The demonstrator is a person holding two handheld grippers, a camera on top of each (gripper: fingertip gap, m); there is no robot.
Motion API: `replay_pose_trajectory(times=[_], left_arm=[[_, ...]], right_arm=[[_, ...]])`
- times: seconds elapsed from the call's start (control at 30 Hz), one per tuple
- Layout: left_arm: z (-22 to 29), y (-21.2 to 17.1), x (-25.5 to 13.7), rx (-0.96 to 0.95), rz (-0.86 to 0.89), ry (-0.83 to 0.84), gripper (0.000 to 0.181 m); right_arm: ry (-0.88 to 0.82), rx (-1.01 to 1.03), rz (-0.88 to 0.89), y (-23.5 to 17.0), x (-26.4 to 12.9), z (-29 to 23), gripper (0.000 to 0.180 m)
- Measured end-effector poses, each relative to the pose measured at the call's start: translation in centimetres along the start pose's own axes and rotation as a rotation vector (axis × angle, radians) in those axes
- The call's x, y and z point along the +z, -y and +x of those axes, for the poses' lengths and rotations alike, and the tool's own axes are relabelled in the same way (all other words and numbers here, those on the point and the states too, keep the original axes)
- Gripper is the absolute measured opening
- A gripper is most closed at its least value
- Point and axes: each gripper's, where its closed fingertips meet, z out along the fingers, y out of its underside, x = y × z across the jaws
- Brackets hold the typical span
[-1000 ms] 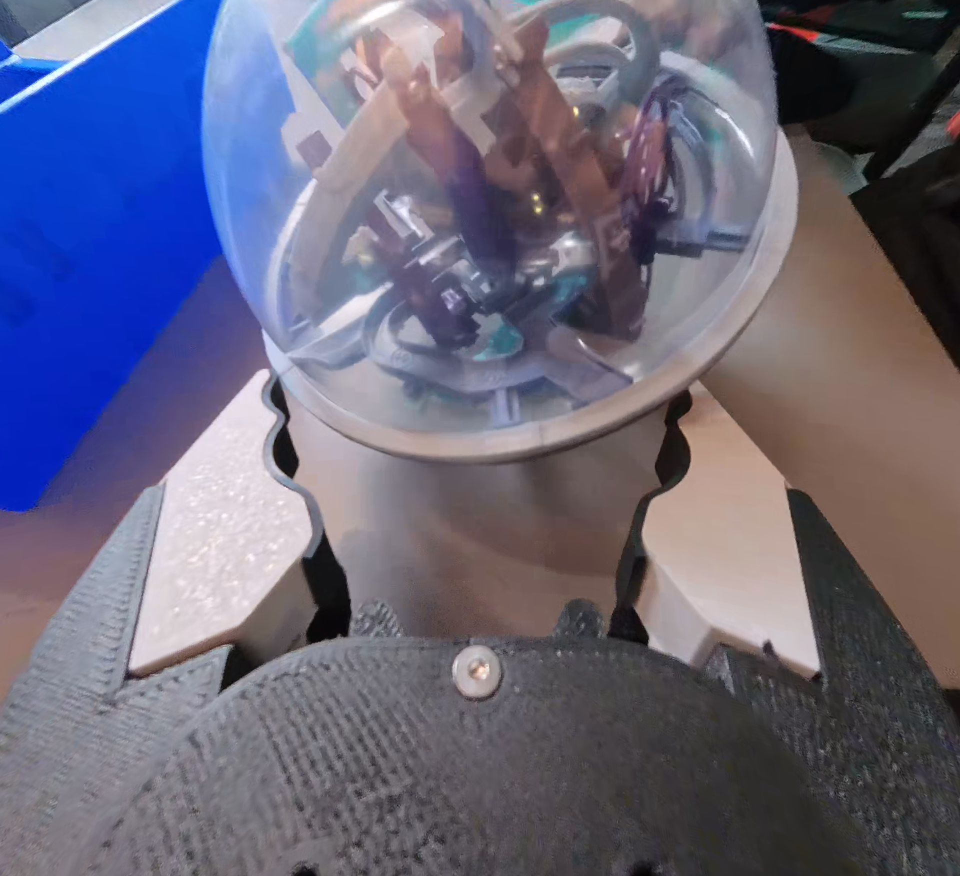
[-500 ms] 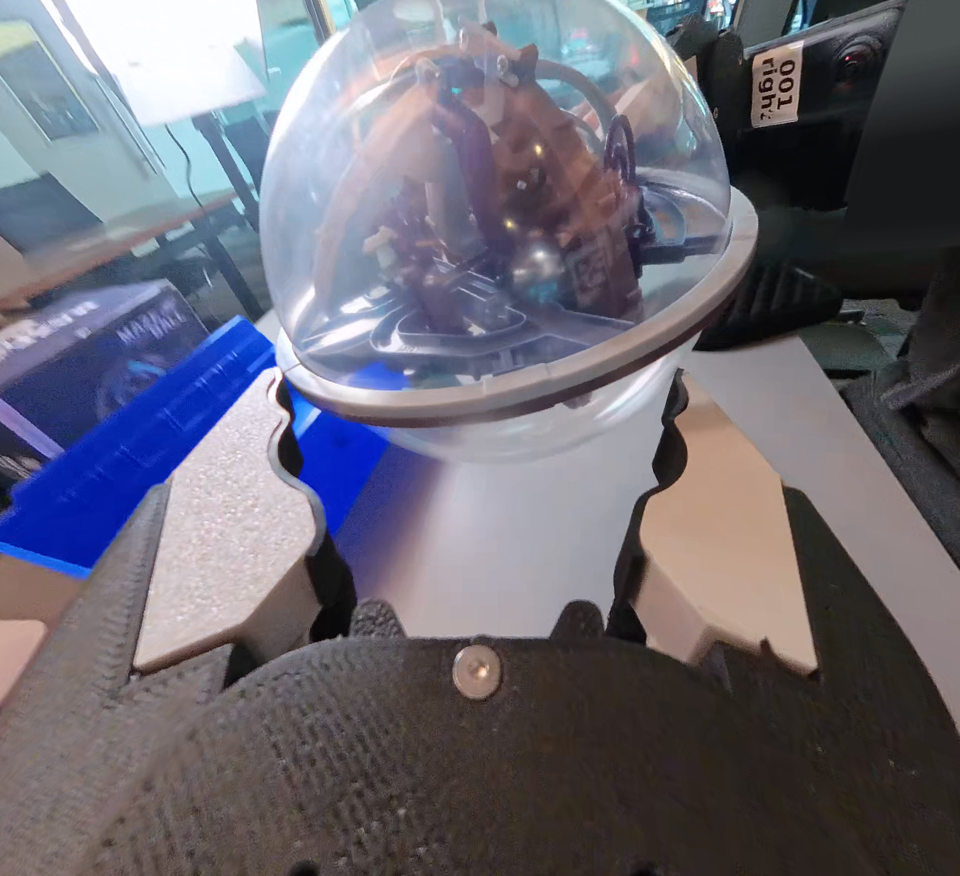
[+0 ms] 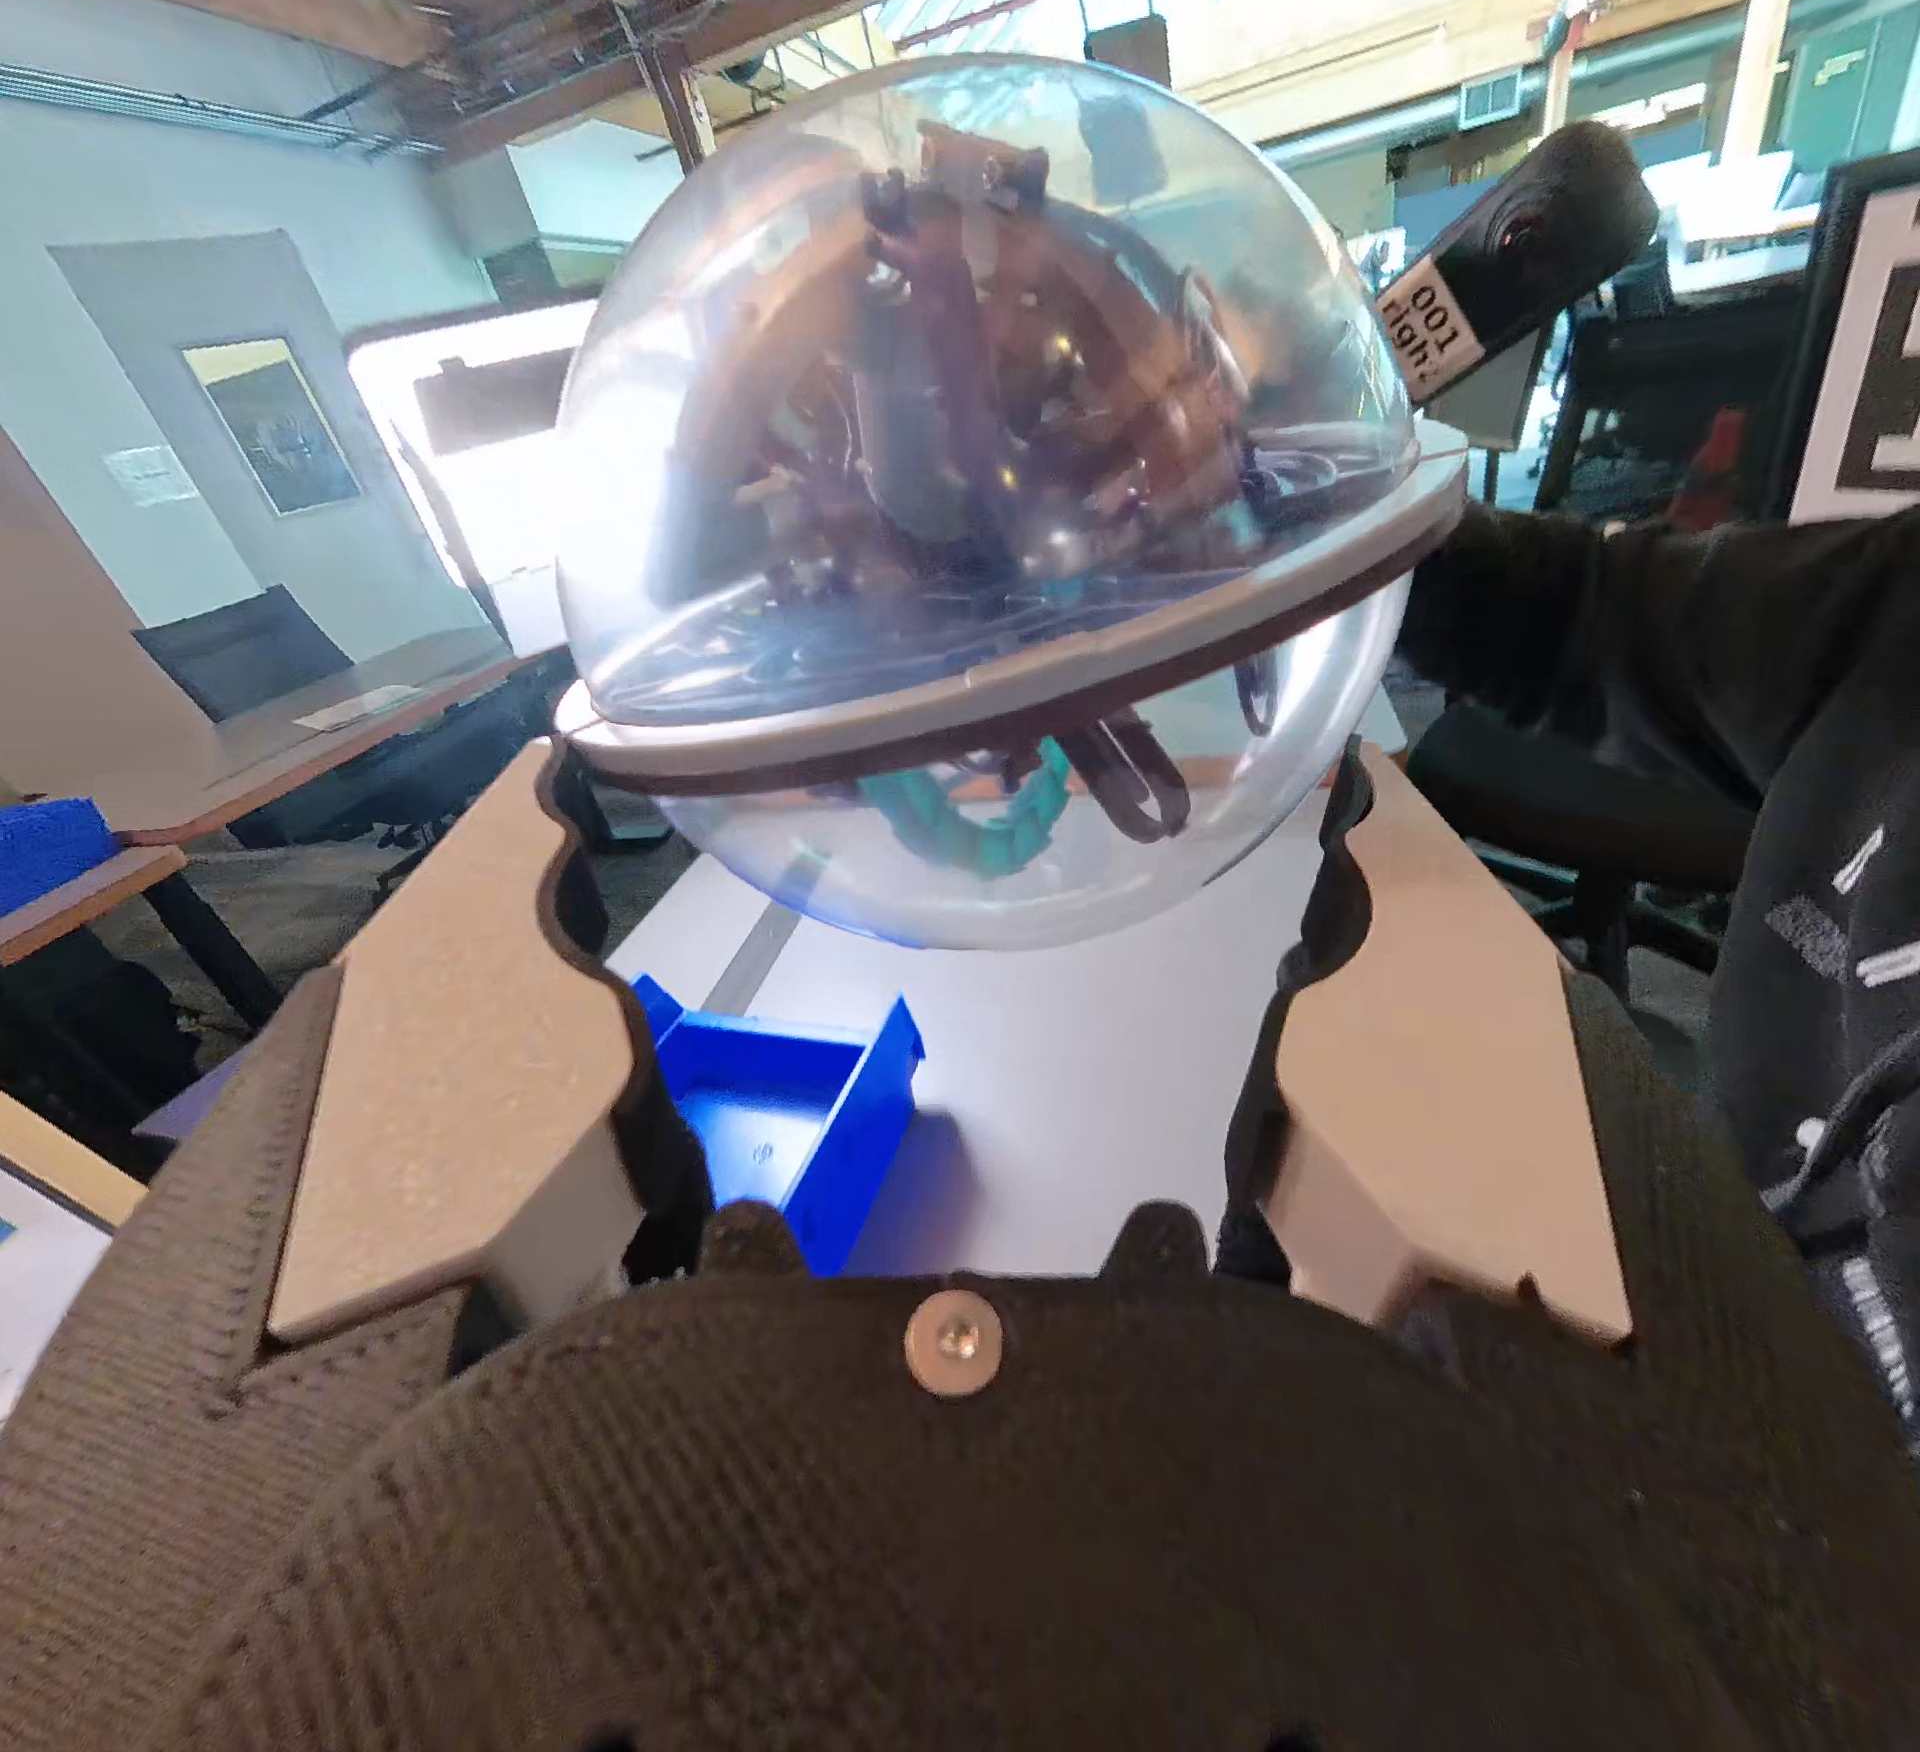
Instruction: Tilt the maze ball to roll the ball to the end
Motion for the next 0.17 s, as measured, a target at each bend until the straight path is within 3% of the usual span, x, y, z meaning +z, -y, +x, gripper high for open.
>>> replay_pose_trajectory(times=[0.17], left_arm=[[0.4, 4.4, -0.4, -0.010, 0.008, 0.035, 0.138]], right_arm=[[-0.009, 0.076, 0.024, 2.9, 0.0, 2.7, 0.008]])
